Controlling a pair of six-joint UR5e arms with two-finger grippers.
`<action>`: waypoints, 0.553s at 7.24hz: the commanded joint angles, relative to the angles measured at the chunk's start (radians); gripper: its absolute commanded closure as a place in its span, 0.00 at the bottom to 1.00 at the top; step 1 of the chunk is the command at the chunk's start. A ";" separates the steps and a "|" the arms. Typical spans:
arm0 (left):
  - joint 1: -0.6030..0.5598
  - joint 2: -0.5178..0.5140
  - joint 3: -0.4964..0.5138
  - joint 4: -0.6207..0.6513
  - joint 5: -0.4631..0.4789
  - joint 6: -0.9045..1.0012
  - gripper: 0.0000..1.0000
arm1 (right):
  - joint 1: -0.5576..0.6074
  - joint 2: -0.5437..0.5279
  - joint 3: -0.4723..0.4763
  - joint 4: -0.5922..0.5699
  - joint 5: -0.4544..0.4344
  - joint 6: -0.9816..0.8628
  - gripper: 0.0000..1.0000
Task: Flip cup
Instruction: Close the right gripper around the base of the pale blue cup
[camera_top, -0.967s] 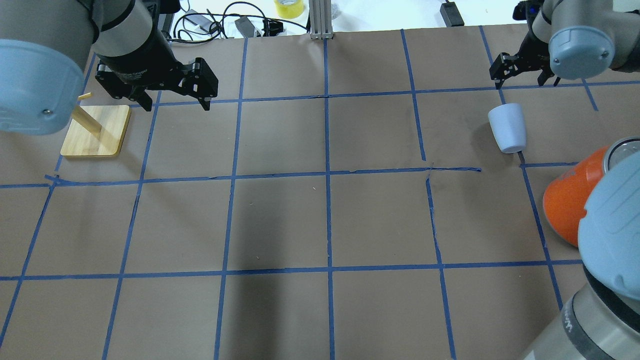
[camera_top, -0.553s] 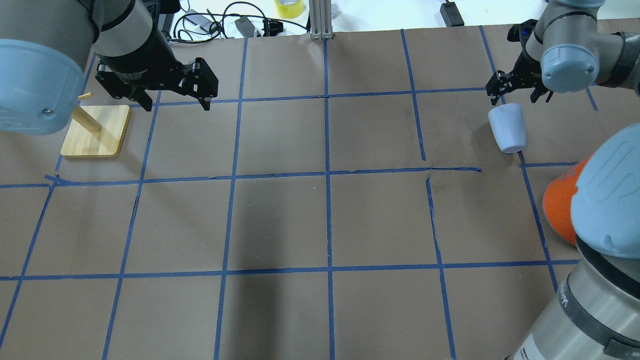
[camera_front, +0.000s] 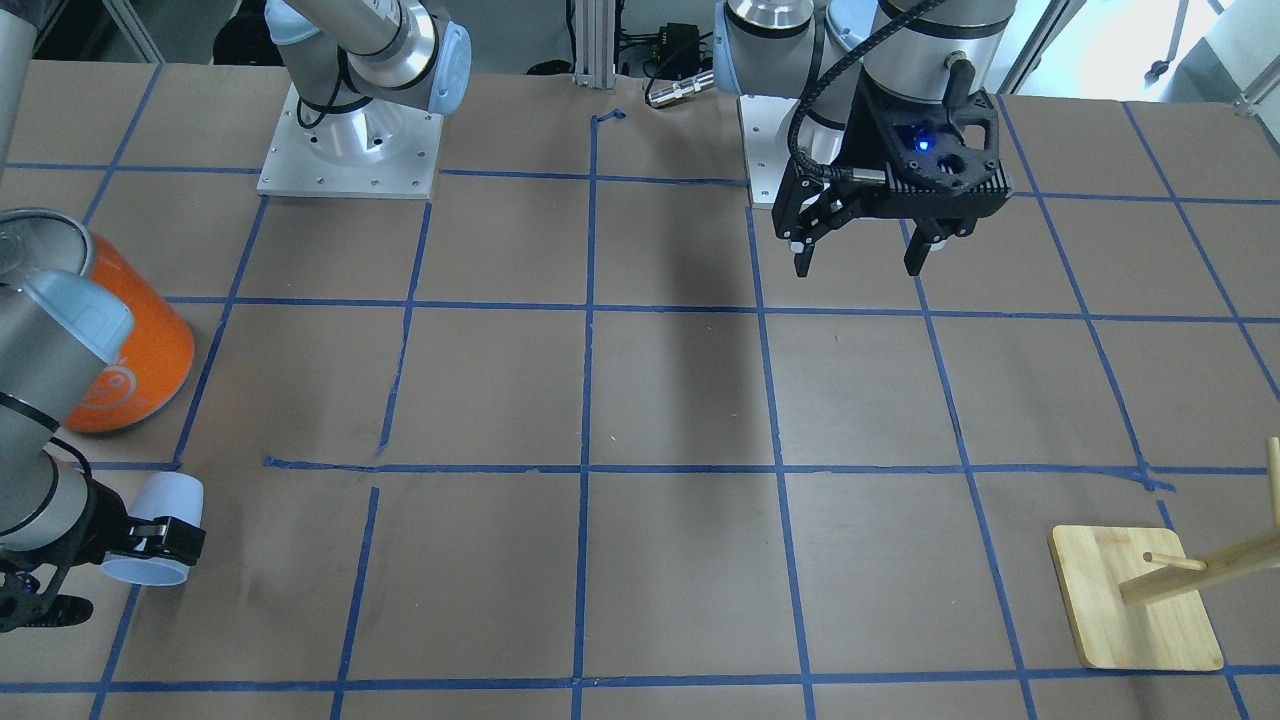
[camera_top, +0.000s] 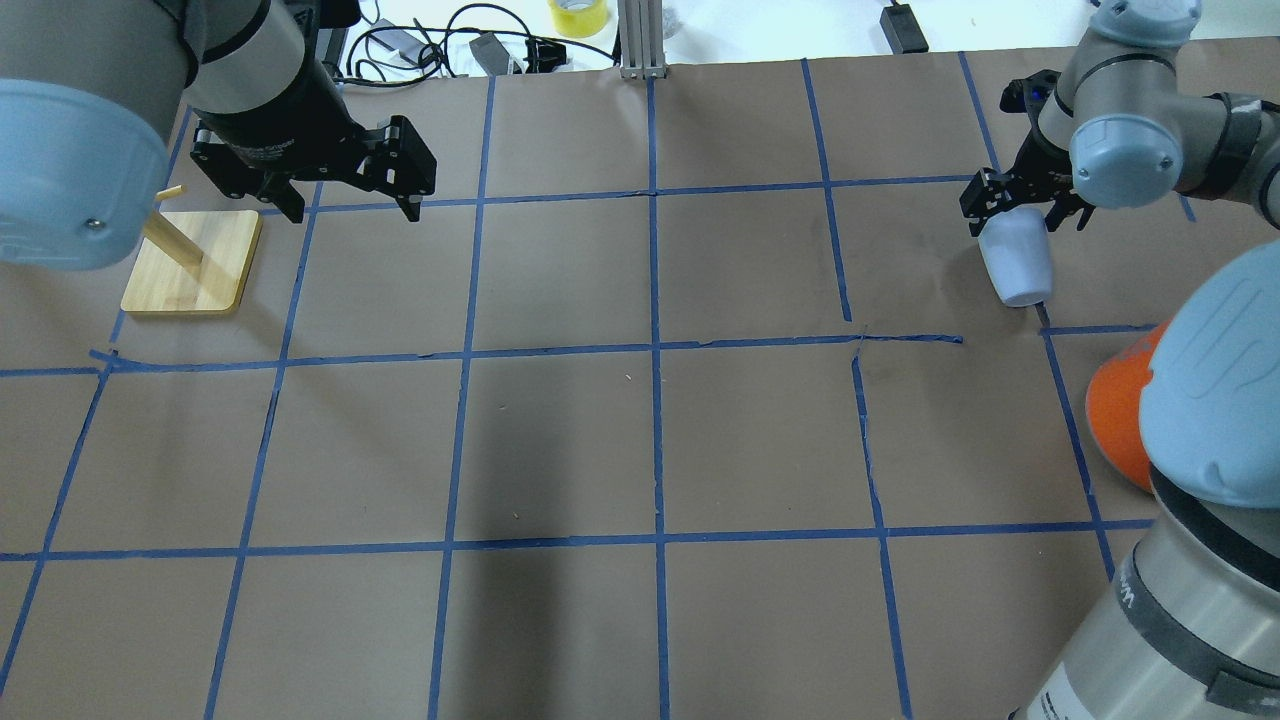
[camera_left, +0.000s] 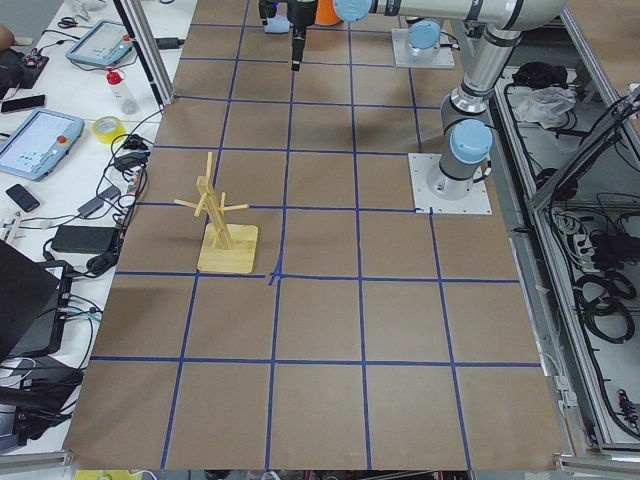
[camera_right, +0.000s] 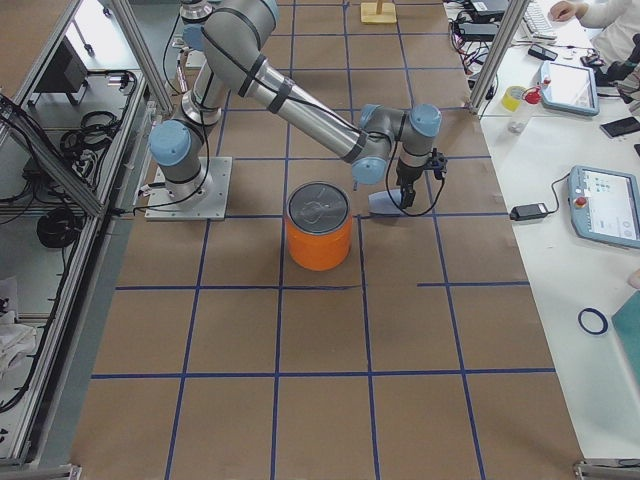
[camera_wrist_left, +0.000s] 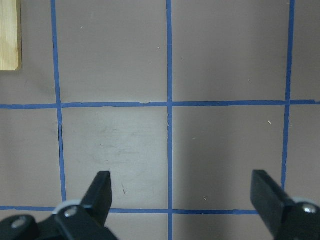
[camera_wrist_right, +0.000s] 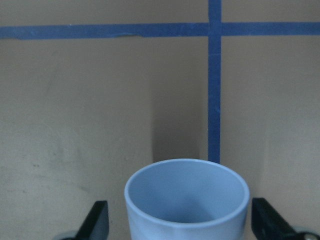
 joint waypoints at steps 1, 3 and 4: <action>0.000 0.000 0.000 0.000 0.000 0.000 0.00 | -0.001 0.001 0.009 -0.004 -0.005 -0.004 0.00; -0.002 0.000 0.000 0.000 0.000 0.000 0.00 | -0.001 0.018 0.009 -0.038 0.007 -0.004 0.00; 0.000 0.000 0.000 0.001 0.000 0.000 0.00 | -0.001 0.047 0.009 -0.086 -0.004 -0.006 0.00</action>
